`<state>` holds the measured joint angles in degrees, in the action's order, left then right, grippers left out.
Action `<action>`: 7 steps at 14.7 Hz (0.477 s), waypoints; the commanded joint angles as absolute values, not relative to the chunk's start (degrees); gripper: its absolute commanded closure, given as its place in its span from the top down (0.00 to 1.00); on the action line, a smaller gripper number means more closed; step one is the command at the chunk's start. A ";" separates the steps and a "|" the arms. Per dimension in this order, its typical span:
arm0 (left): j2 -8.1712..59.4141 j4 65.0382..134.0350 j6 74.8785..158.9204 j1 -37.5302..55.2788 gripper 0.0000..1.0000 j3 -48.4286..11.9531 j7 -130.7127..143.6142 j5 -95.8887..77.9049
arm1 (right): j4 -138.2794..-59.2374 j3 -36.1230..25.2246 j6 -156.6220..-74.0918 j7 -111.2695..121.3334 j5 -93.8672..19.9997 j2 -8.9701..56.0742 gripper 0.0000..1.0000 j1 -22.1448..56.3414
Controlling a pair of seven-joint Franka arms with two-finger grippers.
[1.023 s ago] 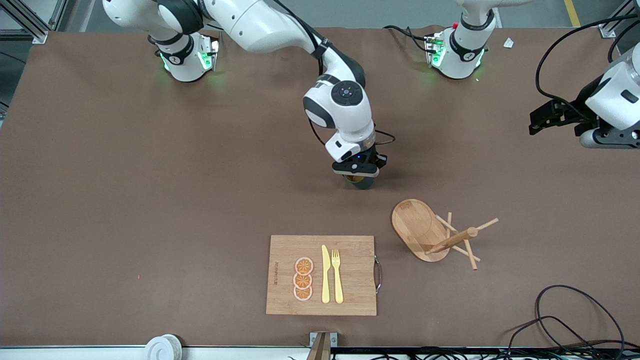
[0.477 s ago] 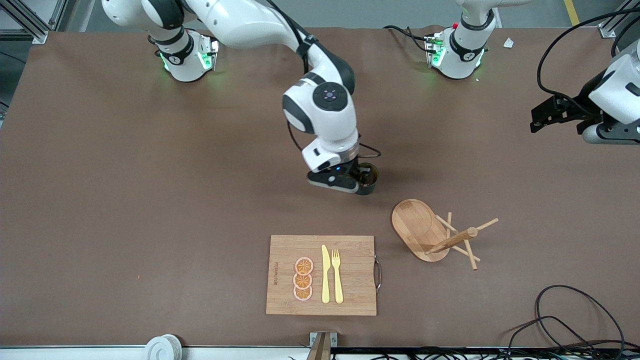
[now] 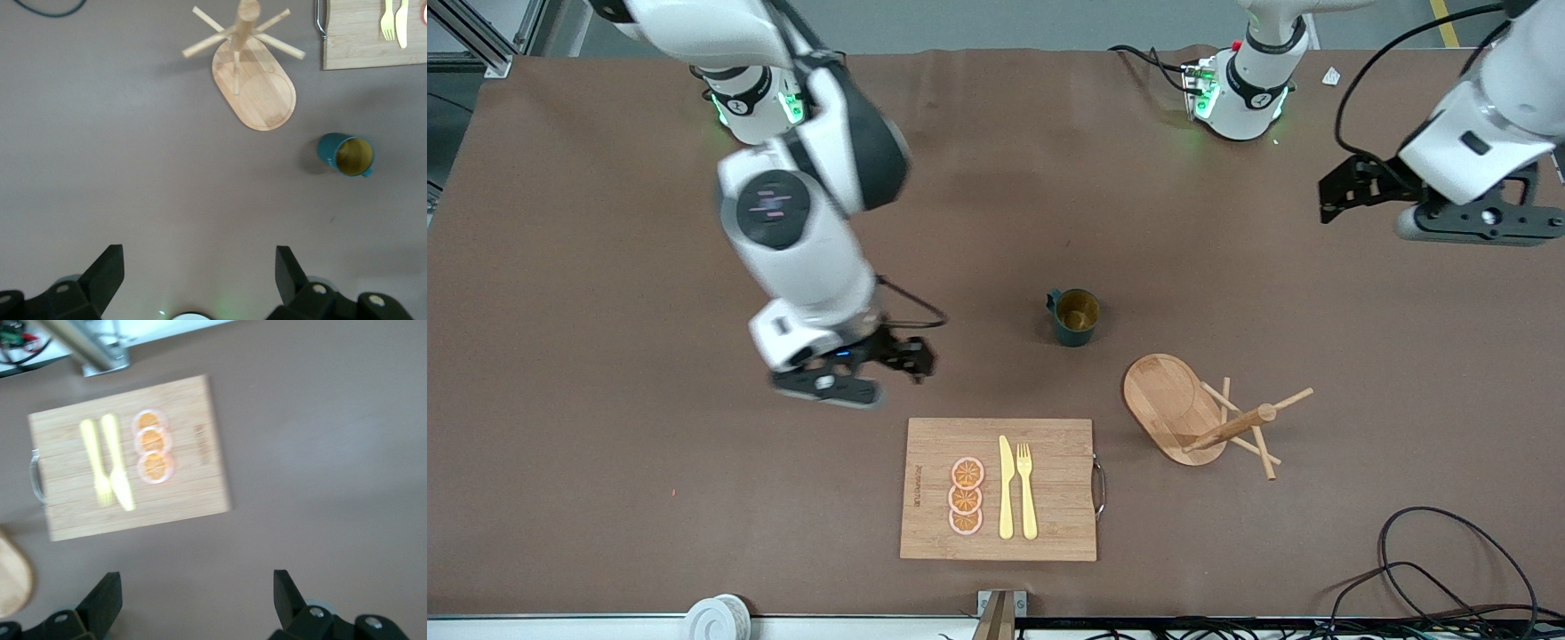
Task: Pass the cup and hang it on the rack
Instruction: 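Release the mug and raise the right gripper while the left gripper approaches, then lower the left gripper and grasp the teal mug handle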
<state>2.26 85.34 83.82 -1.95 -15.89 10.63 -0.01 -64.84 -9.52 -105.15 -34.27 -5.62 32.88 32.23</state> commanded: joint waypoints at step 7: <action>16.33 84.64 88.33 14.03 1.00 -21.45 42.67 12.02 | -87.16 -8.35 -104.06 -12.41 -4.75 14.26 1.00 16.45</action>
<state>11.94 85.79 88.01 9.28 -21.14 35.15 8.02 -77.17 -9.61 -103.02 -16.53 -5.52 22.87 18.85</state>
